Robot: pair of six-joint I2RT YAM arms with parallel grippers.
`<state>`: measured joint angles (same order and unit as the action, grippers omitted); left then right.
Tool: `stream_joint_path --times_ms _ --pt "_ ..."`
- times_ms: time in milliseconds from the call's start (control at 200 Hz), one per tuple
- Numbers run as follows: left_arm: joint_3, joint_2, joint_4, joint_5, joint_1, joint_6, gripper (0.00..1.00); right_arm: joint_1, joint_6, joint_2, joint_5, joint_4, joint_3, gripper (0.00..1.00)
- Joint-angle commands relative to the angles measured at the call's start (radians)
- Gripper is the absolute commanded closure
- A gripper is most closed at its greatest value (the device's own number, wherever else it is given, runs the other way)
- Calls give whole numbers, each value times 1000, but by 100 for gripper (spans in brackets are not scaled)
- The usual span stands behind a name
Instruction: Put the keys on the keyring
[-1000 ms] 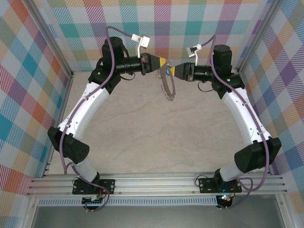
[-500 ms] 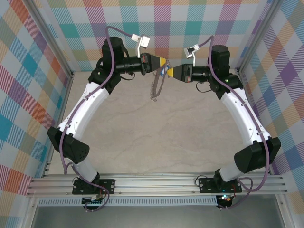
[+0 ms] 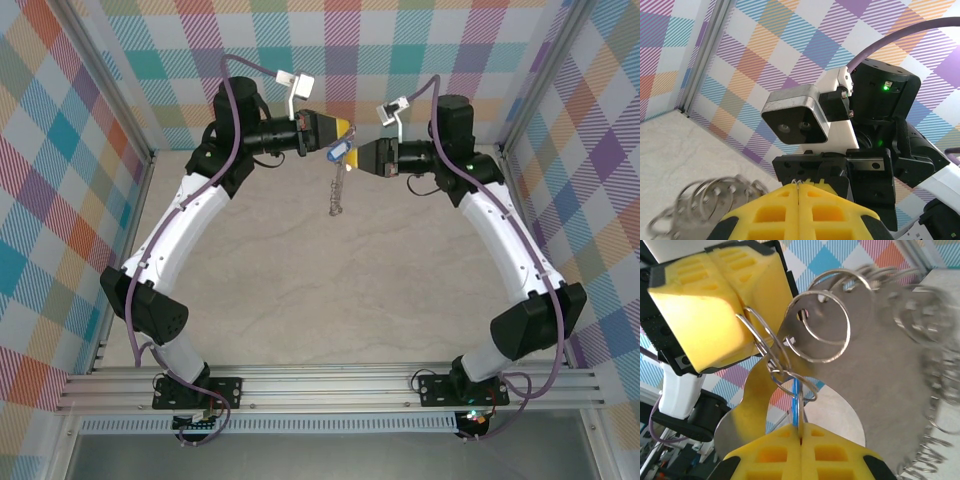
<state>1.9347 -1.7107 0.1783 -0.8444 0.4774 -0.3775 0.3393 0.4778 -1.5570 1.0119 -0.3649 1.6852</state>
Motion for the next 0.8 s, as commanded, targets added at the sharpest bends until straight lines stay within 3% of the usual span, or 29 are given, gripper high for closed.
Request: stream_joint_path --times_ms 0,65,160,205,510,795 --pt "33 32 -90 -7 7 -15 100 16 -43 -20 46 -49 42 100" --pt "33 30 -91 -9 7 -15 100 17 -53 -20 30 -66 48 99" --pt "33 29 -93 -9 7 -16 100 7 -70 -8 0 -96 46 68" --pt "35 29 -93 -9 7 -16 100 -2 -73 6 -10 -102 34 60" --pt "39 30 -92 -20 7 -16 100 -85 -2 109 -43 -21 -41 59" --pt "44 30 -90 -30 7 -18 100 -86 121 82 -85 155 4 59"
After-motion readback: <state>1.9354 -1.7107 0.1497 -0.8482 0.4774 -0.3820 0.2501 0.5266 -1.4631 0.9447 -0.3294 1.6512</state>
